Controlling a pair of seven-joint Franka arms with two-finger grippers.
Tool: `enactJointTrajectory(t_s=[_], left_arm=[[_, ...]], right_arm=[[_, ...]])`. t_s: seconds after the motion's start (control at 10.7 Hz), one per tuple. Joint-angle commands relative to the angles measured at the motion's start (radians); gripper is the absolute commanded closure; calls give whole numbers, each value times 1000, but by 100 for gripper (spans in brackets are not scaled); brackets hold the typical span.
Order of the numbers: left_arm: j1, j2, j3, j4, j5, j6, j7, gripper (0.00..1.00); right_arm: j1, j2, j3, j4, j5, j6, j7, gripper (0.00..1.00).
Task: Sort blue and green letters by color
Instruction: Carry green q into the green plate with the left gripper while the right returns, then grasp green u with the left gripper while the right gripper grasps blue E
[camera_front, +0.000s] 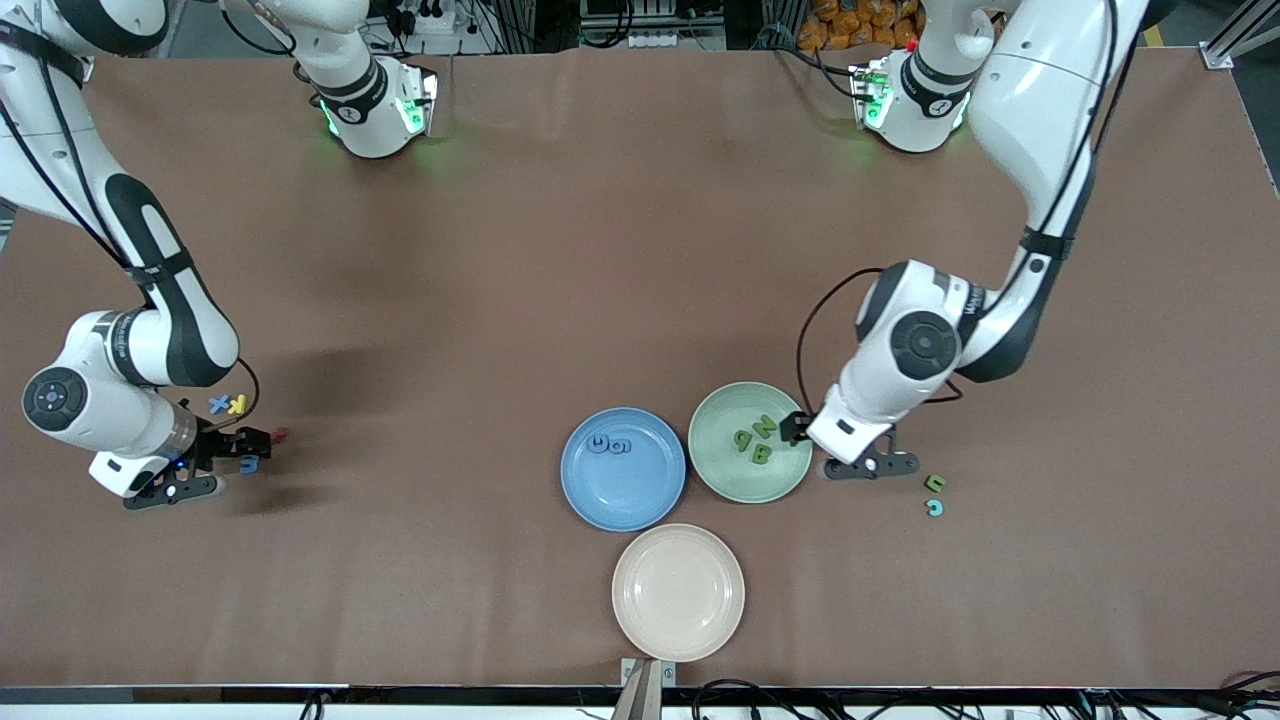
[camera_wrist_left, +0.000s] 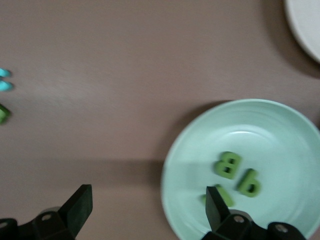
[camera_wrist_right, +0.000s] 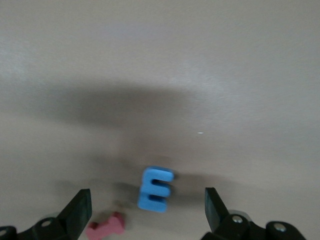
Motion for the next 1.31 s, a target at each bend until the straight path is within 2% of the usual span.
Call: enactJointTrajectory(t_s=[0.0, 0.37, 0.65, 1.03, 1.22], left_arm=[[113, -13, -42, -6, 17, -26, 179, 0], [215, 2, -46, -2, 28, -24, 484, 0], [305, 47, -65, 11, 89, -17, 650, 0], [313, 103, -65, 21, 104, 38, 691, 0], [315, 133, -65, 56, 110, 42, 704, 0]], right_arm=[[-20, -18, 19, -61, 53, 52, -2, 0], [-26, -21, 19, -63, 53, 55, 20, 0], [-6, -21, 19, -61, 52, 55, 178, 0], [-16, -15, 19, -60, 46, 57, 172, 0], [-23, -12, 19, -60, 46, 81, 171, 0]])
